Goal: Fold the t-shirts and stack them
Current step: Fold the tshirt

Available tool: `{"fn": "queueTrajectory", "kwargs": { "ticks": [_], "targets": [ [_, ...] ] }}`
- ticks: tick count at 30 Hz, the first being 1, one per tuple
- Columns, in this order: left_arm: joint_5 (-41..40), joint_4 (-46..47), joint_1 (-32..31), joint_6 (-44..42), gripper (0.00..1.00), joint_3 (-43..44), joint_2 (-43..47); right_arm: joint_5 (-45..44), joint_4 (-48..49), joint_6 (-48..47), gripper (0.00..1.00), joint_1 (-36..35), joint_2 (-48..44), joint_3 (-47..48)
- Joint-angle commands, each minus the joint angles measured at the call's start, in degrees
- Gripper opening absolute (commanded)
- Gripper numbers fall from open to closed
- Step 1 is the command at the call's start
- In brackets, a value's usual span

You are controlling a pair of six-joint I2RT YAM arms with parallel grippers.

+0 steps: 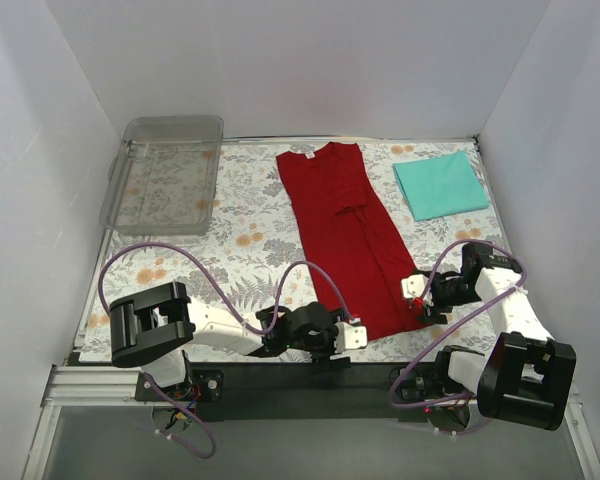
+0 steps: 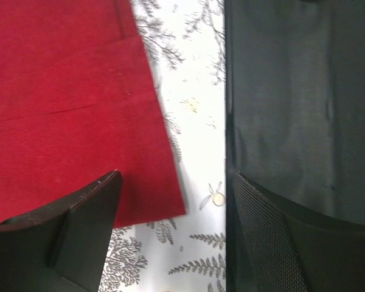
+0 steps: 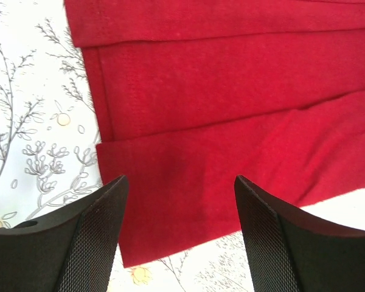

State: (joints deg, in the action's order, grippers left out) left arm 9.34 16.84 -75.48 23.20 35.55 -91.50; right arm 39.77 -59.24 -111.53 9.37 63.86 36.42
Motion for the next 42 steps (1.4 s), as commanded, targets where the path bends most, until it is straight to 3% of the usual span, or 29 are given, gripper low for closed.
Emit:
{"fn": "queueTrajectory", "kwargs": {
  "ticks": [1,6,10,16,25,42],
  "targets": [
    [-4.68,4.95,-0.10,0.53,0.68,0.75,0.10,0.57,-2.81,-5.72,0.64,0.30,1.09,-0.39],
    [-6.62,4.70,-0.10,0.44,0.65,0.57,-0.87,1.54,-2.81,-5.72,0.64,0.21,2.06,-0.04],
    [-6.80,2.76,-0.02,0.35,0.48,0.75,-2.27,1.01,-2.81,-5.72,0.64,0.39,2.33,0.22],
    [-7.93,2.41,-0.02,0.62,0.44,-0.13,-3.50,0.13,-3.25,-5.98,0.62,1.71,3.55,1.46],
    [-10.49,3.72,0.69,3.25,0.02,-0.48,-4.39,-1.10,-5.44,-10.03,0.63,1.88,4.52,0.67],
    [-5.13,6.45,2.09,7.30,0.00,-1.36,-1.31,-5.57,-4.14,-13.98,0.62,1.44,10.41,-1.70]
  ]
}}
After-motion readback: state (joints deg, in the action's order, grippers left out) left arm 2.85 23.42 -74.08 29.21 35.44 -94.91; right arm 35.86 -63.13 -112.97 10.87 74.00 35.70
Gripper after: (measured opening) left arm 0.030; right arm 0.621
